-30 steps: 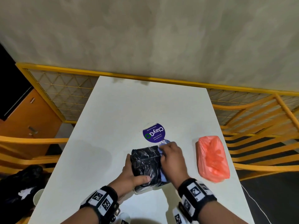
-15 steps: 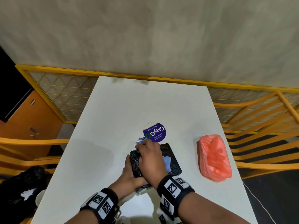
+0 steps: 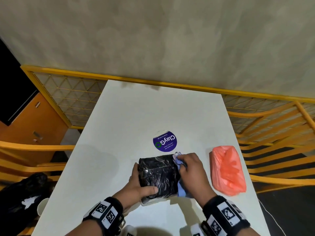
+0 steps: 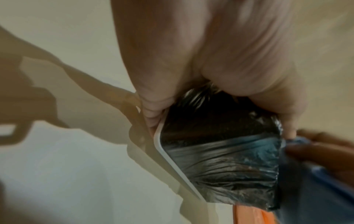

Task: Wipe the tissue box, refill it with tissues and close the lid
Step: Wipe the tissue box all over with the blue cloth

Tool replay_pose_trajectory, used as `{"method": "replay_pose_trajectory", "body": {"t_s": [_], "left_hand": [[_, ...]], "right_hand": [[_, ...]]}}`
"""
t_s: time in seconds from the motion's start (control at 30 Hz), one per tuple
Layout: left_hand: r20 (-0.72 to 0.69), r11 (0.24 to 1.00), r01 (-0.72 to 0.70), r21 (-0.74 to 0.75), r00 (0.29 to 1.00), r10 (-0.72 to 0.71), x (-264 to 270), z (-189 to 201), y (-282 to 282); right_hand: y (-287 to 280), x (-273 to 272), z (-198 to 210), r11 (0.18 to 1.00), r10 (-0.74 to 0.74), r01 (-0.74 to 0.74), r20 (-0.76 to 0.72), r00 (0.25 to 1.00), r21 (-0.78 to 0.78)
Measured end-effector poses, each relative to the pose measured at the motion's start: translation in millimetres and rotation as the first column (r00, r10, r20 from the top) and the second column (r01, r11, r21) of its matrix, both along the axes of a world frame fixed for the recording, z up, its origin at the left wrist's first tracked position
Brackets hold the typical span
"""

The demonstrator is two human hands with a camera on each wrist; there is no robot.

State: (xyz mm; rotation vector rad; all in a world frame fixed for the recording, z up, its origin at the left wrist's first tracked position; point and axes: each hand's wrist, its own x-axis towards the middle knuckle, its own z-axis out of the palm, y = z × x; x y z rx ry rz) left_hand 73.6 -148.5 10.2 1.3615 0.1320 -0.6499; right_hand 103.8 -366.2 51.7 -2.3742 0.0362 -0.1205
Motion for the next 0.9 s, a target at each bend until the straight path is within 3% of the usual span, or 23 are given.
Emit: {"method": "replay_pose_trajectory", "body": {"t_s": [0.13, 0.3, 0.5, 0.73, 0.9], "left_hand": [[0.015, 0.998, 0.011, 0.059, 1.000, -0.012, 3.1, 1.2, -1.9], [0.048, 0.997, -0.008, 0.082, 0.999, 0.004, 3.6, 1.1, -1.2], [0.062, 0.999, -0.018, 0.038, 0.998, 0.015, 5.1, 3.1, -1.8], [0.104, 0.998, 0.026, 0.052, 0.994, -0.031, 1.4, 8.6, -8.1], [0.109, 0.988, 0.008, 0.153, 0.994, -0.025, -3.3, -3.2, -6.5]], "right_hand": [[15.4, 1.1, -27.0, 0.993, -0.035, 0.033, -0.015, 0.999, -0.116], [49.7, 19.3, -25.0, 0.993, 0.024, -0.018, 0.053, 0.998, -0.116], [67.3, 20.3, -17.8, 0.984, 0.165, -0.157, 0.108, 0.980, -0.084], [91.6, 15.8, -5.5, 0.915, 0.391, -0.376, 0.098, 0.915, -0.145], [95.6, 6.1, -4.2, 0.884, 0.464, -0.453, 0.103, 0.880, -0.112]]}}
